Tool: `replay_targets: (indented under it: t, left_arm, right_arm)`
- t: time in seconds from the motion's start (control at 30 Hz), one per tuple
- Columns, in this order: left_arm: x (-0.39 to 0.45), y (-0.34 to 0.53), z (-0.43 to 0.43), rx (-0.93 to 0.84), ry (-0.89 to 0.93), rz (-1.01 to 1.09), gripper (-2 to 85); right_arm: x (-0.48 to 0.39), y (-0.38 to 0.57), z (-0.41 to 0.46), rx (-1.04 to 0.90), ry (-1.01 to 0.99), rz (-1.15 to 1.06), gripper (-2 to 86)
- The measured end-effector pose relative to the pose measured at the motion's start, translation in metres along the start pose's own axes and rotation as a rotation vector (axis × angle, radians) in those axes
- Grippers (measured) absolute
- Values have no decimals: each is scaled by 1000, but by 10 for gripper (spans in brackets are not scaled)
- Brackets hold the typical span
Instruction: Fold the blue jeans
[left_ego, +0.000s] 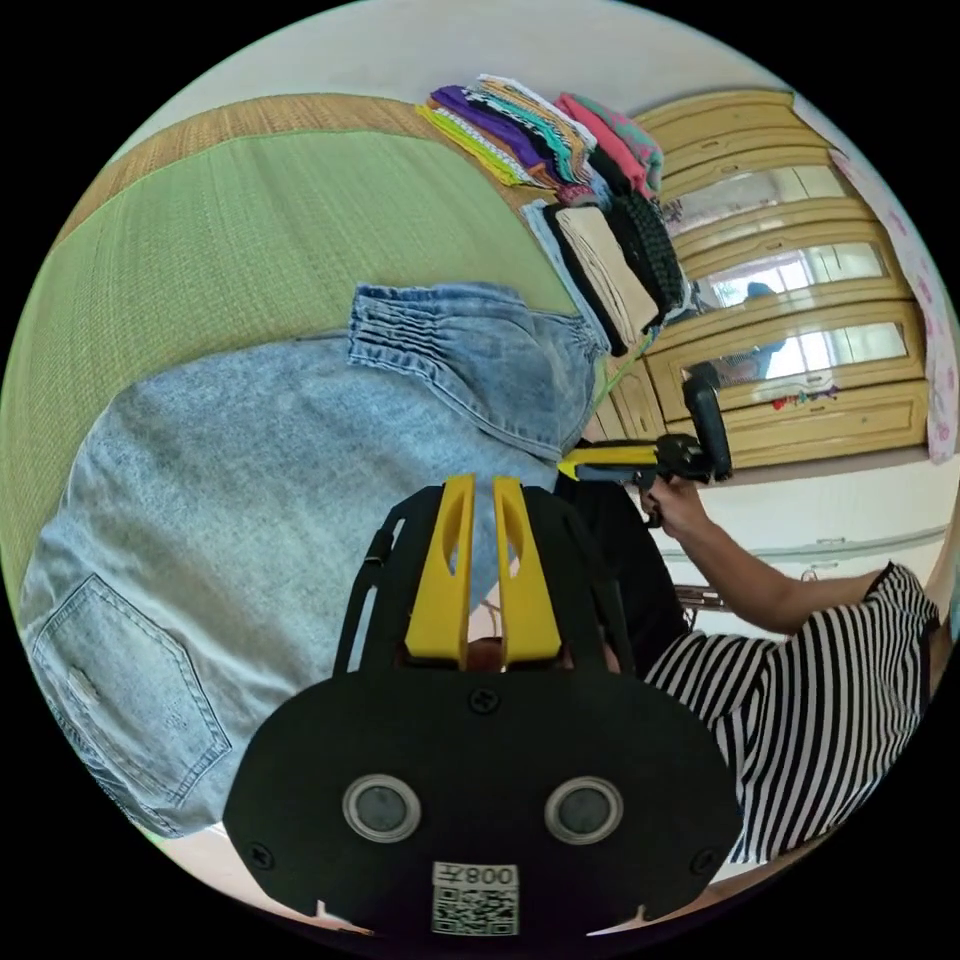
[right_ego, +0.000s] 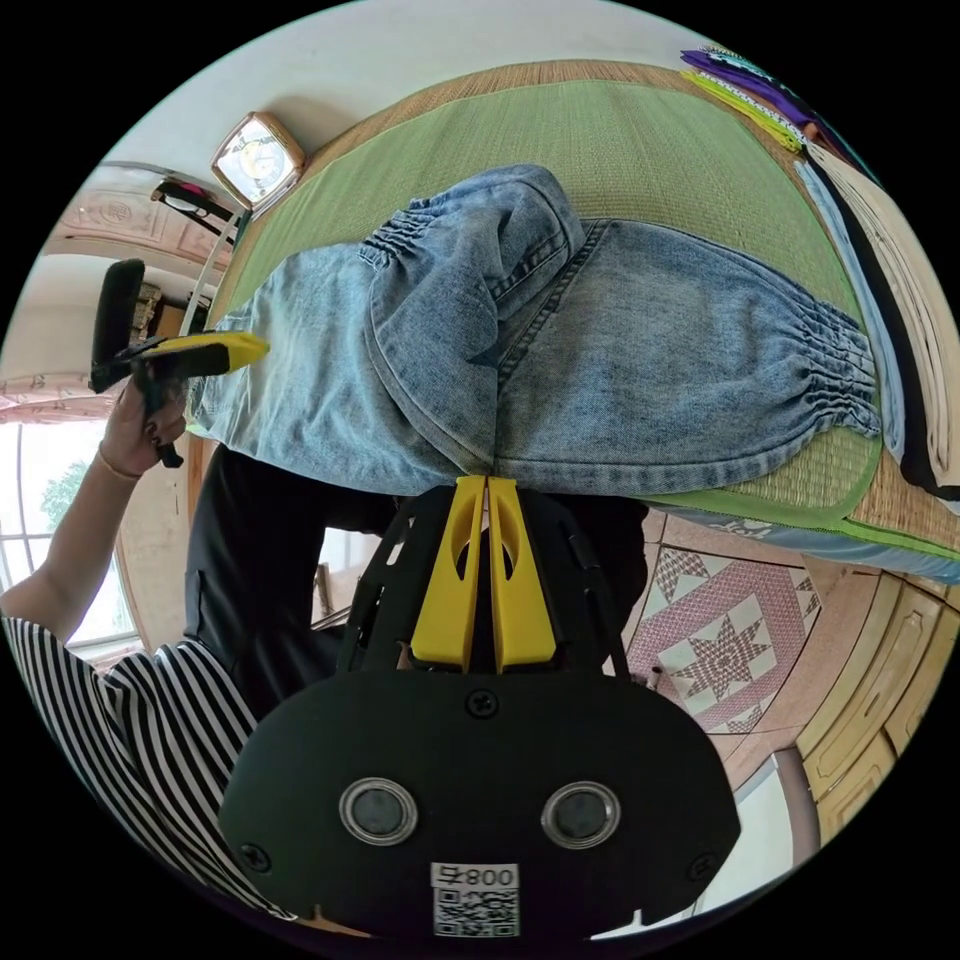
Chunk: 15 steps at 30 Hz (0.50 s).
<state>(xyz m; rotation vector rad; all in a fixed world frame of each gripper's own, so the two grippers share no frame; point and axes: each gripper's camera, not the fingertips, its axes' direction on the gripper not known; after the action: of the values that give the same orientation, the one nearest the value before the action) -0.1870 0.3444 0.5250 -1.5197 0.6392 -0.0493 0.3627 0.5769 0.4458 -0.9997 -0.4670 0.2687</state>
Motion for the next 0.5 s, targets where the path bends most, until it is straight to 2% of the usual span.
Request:
replay_targets:
  t: [0.13,0.23,0.5]
  left_arm:
    - [-45,-29,4,120,122,-213,69]
    - [-71,-44,12,134,179,-323,66]
    - [-95,-58,14,135,160,-370,8]
  right_arm:
    - [8,8,2,9,-31,4,2]
    - [12,12,4,10,-42,2,2]
    - [24,24,6,16,-82,-7,2]
